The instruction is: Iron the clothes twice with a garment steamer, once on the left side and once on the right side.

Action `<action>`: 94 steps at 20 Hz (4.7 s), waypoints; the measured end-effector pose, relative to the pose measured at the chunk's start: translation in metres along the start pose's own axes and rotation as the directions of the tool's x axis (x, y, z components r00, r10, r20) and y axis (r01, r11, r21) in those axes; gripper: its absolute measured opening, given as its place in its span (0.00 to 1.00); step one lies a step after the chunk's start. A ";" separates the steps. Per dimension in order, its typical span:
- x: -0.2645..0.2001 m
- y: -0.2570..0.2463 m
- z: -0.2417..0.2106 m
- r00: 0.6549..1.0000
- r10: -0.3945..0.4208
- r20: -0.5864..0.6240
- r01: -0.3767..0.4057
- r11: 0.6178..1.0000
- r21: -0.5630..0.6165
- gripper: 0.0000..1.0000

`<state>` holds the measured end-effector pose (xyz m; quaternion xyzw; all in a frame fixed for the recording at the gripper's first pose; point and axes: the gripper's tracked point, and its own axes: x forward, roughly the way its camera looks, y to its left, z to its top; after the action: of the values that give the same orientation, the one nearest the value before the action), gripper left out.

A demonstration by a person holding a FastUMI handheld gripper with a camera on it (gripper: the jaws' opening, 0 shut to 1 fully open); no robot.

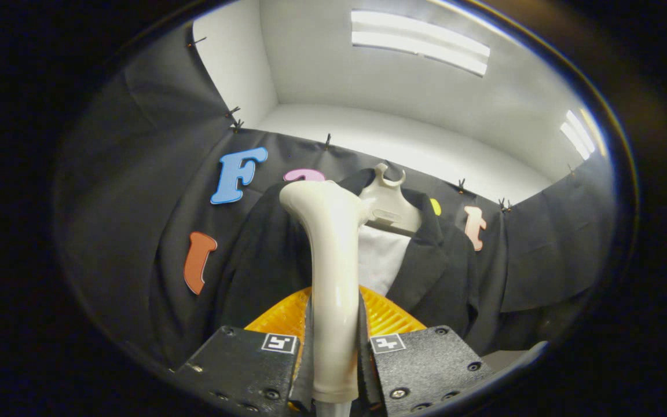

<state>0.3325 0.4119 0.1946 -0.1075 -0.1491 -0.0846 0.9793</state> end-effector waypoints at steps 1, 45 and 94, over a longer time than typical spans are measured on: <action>-0.003 -0.001 -0.003 1.000 0.003 -0.006 -0.003 1.000 0.003 0.33; -0.197 0.022 -0.265 0.903 0.094 -0.420 -0.166 0.976 -0.139 0.33; -0.399 -0.409 -0.317 0.698 0.001 -0.716 0.001 1.000 0.003 0.33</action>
<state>-0.0369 -0.0034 -0.1491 -0.0649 0.2431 -0.1194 0.9604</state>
